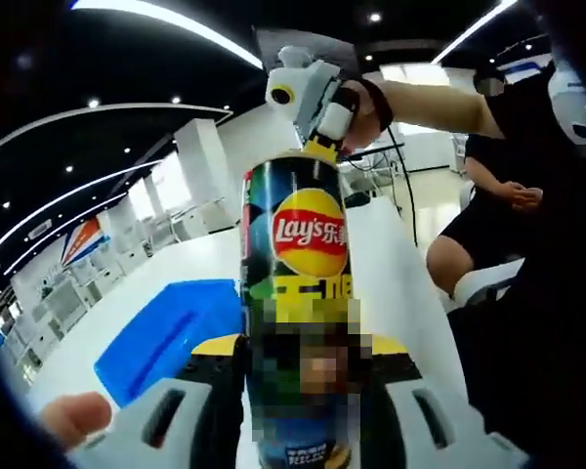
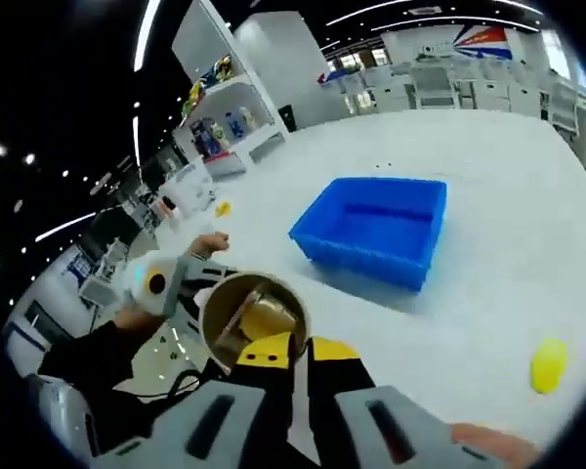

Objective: Open the lid of the chip container on the table, take out the chips, place them into the box in front of the container, and close the lid

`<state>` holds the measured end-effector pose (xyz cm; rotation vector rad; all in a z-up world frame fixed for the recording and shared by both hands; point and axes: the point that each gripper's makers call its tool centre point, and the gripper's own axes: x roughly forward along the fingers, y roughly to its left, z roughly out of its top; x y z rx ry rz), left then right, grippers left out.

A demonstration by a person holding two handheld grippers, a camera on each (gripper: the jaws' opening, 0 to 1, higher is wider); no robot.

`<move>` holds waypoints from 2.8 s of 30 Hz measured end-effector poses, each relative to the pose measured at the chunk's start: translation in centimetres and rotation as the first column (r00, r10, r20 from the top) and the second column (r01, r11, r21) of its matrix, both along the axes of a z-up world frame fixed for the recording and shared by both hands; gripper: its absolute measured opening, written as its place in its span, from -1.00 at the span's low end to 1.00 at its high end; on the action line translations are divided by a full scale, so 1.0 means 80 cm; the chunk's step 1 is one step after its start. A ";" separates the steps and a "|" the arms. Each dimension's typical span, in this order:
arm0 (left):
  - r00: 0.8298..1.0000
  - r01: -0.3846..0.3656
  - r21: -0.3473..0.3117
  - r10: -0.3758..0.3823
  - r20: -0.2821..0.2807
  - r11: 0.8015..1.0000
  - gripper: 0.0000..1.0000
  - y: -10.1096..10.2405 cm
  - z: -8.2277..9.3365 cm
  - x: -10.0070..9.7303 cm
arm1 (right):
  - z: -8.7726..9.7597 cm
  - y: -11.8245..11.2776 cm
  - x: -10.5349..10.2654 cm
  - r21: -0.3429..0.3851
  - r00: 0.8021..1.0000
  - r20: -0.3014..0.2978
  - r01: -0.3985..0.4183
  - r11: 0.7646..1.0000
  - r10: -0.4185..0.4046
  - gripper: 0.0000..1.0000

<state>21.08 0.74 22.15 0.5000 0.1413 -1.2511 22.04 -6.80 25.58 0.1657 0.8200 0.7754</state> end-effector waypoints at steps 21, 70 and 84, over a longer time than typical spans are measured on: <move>0.995 0.096 0.150 -0.093 -0.024 0.984 -0.13 -0.011 -0.044 -0.033 | -0.126 -0.013 -0.016 0.128 0.984 -0.164 0.096 0.987 -0.075 -0.95; 0.979 0.201 0.132 -0.196 -0.047 0.971 -0.13 -0.004 -0.060 -0.035 | -0.122 0.004 -0.036 0.472 0.926 -0.340 0.015 0.881 0.167 -0.83; 0.978 0.208 0.120 -0.204 -0.046 0.971 -0.13 -0.003 -0.060 -0.033 | -0.126 0.006 -0.030 0.483 0.898 -0.400 0.034 0.875 0.186 -0.89</move>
